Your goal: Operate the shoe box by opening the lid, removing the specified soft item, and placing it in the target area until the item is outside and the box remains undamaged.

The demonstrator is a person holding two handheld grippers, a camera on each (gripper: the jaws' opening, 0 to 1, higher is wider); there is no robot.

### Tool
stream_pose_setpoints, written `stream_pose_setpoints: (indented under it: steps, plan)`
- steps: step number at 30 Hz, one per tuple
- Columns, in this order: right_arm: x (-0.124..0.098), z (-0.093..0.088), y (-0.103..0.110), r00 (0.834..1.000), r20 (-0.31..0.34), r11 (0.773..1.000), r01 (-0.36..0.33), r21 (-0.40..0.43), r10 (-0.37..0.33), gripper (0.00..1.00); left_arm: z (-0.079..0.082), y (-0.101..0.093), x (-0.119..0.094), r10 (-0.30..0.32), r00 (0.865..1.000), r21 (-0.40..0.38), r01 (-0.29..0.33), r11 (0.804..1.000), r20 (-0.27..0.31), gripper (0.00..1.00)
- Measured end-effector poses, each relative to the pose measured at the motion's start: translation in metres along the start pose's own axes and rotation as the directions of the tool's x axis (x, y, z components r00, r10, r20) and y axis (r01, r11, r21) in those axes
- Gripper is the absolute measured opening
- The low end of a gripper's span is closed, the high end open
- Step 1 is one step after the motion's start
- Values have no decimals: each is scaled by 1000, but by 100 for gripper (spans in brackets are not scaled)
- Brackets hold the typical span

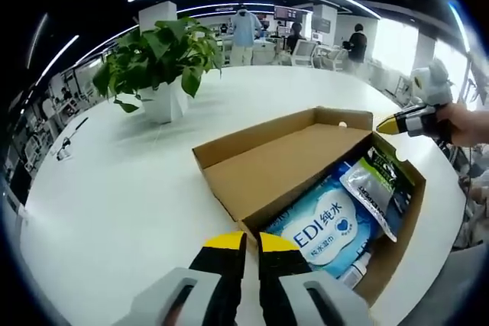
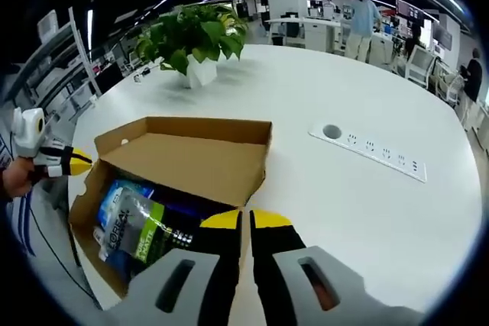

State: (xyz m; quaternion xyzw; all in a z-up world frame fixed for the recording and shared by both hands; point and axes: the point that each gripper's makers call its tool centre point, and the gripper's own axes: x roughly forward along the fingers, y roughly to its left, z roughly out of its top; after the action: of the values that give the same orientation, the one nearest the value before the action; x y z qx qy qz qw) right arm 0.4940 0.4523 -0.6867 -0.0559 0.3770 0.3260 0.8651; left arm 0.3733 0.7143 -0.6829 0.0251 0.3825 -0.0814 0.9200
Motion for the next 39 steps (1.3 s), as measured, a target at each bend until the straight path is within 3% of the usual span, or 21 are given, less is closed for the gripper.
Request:
stream_pose_setpoints:
  steps: [14,22,33,39]
  plan:
    - [-35,-17,5,1000,27,1000,13,7,-13,3,-6,-15,-24,-16,1000,-25,16,1000,27,6]
    - [-52,-38,8,999,40,999,15,31,-17,4,-10,-34,-37,-45,998,-39,47,998,48,6]
    - [-75,-44,9,996,90,1000,2,25,-4,6,-11,-60,-49,-105,990,-70,112,991,94,9]
    - [-84,-56,17,994,108,999,-13,30,10,7,-13,-86,-47,-171,982,-55,175,983,75,14]
